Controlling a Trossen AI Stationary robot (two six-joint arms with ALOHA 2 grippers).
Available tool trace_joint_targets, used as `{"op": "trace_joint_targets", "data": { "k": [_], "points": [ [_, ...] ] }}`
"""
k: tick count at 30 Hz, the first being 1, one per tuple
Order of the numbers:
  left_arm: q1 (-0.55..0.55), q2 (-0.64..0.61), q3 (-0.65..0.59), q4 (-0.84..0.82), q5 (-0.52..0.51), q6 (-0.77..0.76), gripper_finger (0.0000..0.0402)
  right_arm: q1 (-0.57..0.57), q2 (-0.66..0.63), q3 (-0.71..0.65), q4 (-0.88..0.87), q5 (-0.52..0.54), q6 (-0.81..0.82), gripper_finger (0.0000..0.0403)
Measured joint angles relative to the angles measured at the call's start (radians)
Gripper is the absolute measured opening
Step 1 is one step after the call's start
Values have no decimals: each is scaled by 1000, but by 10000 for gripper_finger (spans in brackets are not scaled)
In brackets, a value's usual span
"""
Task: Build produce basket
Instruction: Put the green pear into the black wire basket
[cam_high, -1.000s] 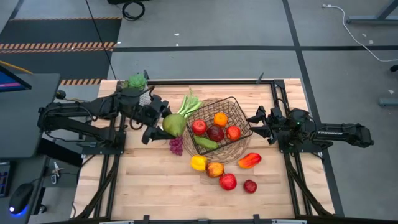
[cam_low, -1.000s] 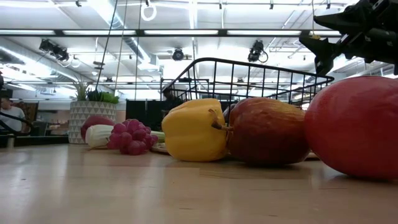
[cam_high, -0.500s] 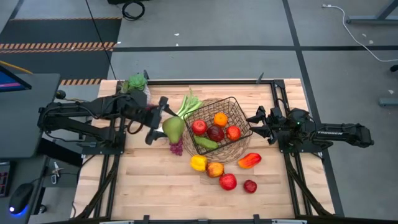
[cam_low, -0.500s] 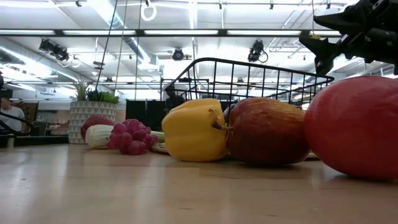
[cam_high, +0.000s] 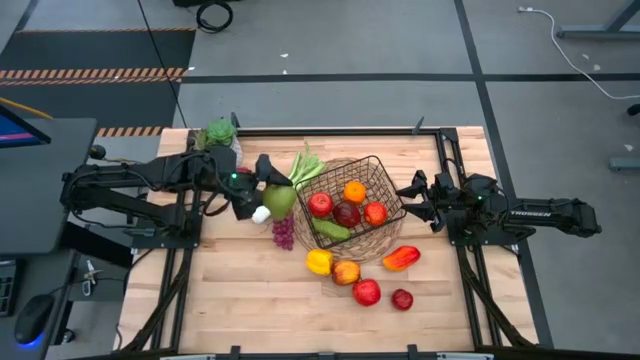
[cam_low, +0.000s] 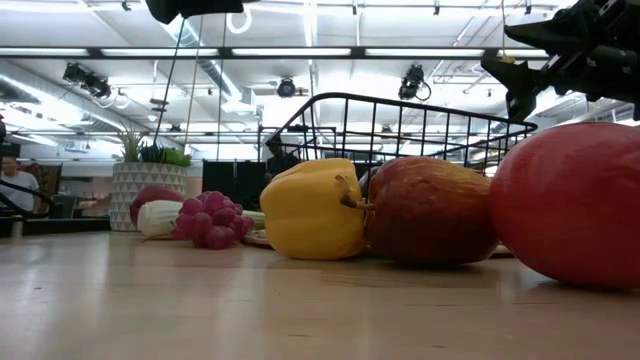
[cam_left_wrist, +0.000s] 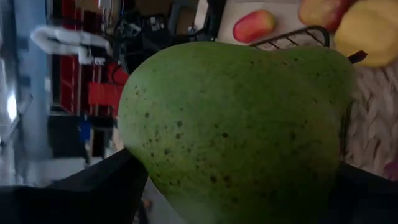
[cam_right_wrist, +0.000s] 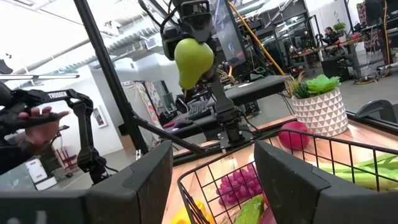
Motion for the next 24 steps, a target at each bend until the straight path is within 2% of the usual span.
{"op": "trace_joint_targets", "data": {
  "k": [6, 9, 19, 24],
  "points": [
    [3, 0, 0, 2, 0, 198, 346, 0, 0, 0, 0, 0, 0, 231],
    [3, 0, 0, 2, 0, 238, 346, 0, 0, 0, 0, 0, 0, 231],
    [3, 0, 0, 2, 0, 218, 346, 0, 0, 0, 0, 0, 0, 231],
    [3, 0, 0, 2, 1, 6, 346, 0, 0, 0, 0, 0, 0, 231]
  ]
}}
